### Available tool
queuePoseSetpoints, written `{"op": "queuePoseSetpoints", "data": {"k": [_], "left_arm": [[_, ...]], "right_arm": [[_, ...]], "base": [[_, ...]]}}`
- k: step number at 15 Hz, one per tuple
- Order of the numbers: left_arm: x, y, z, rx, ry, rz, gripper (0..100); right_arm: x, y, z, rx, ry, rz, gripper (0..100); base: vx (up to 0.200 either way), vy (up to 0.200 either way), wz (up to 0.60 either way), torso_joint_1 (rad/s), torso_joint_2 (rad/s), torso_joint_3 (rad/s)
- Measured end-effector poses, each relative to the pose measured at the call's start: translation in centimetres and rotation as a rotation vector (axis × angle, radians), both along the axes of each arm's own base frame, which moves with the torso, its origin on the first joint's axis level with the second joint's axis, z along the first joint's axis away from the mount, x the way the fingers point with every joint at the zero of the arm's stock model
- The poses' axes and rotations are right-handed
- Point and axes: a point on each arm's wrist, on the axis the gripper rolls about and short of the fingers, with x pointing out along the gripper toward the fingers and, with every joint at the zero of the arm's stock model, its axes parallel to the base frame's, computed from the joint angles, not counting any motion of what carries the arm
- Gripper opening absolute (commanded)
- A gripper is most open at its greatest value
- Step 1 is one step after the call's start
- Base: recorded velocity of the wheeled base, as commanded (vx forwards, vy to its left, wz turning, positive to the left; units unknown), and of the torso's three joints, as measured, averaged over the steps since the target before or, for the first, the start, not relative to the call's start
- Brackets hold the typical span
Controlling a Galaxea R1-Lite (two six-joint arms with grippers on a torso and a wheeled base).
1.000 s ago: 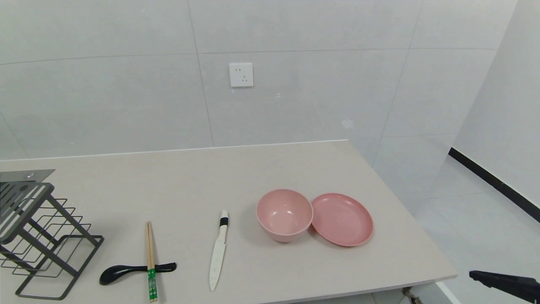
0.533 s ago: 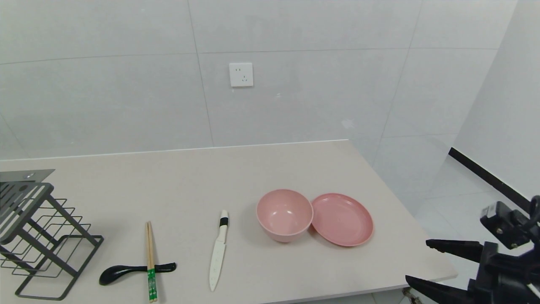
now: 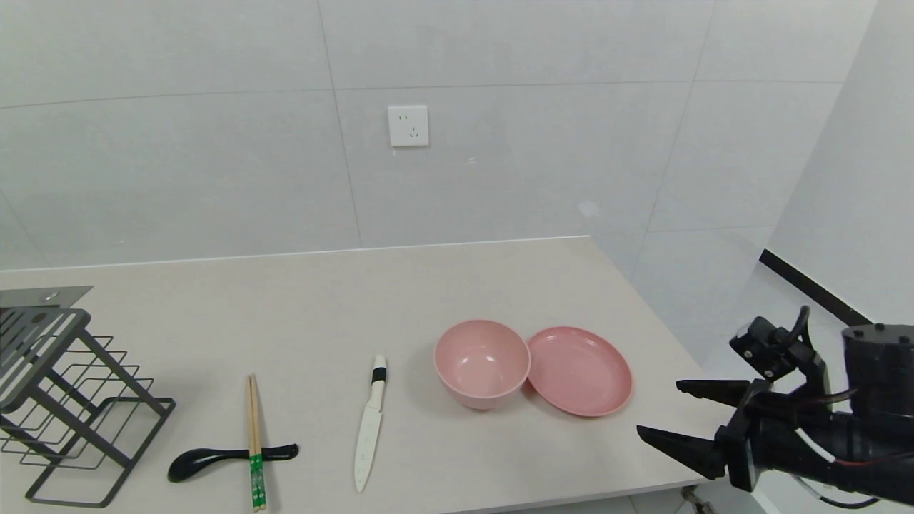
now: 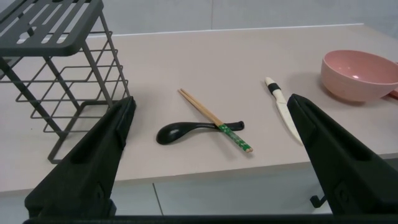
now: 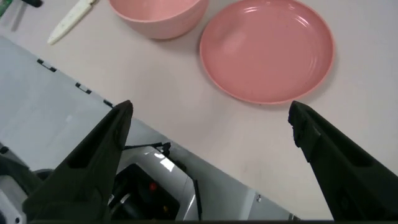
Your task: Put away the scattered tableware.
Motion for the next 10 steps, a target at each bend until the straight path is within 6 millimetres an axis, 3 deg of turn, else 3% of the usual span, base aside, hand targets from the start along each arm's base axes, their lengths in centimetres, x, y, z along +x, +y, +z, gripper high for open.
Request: {"op": "queuePoseSetpoints", "data": {"k": [5,10], "left_arm": [[0.0,0.0,0.0,0.0,0.001,0.0,100],[0.0,0.0,0.0,-0.001,0.001,0.0,100]], "right_arm": [[3.6,0.8,-3.0,-0.032,-0.053,-0.071,100],[5.6,1.1,-6.1,-0.049,-0.042,-0.117,100]], "base": [[0.0,0.0,0.0,0.0,0.0,0.0],[0.0,0.0,0.0,0.0,0.0,0.0]]}}
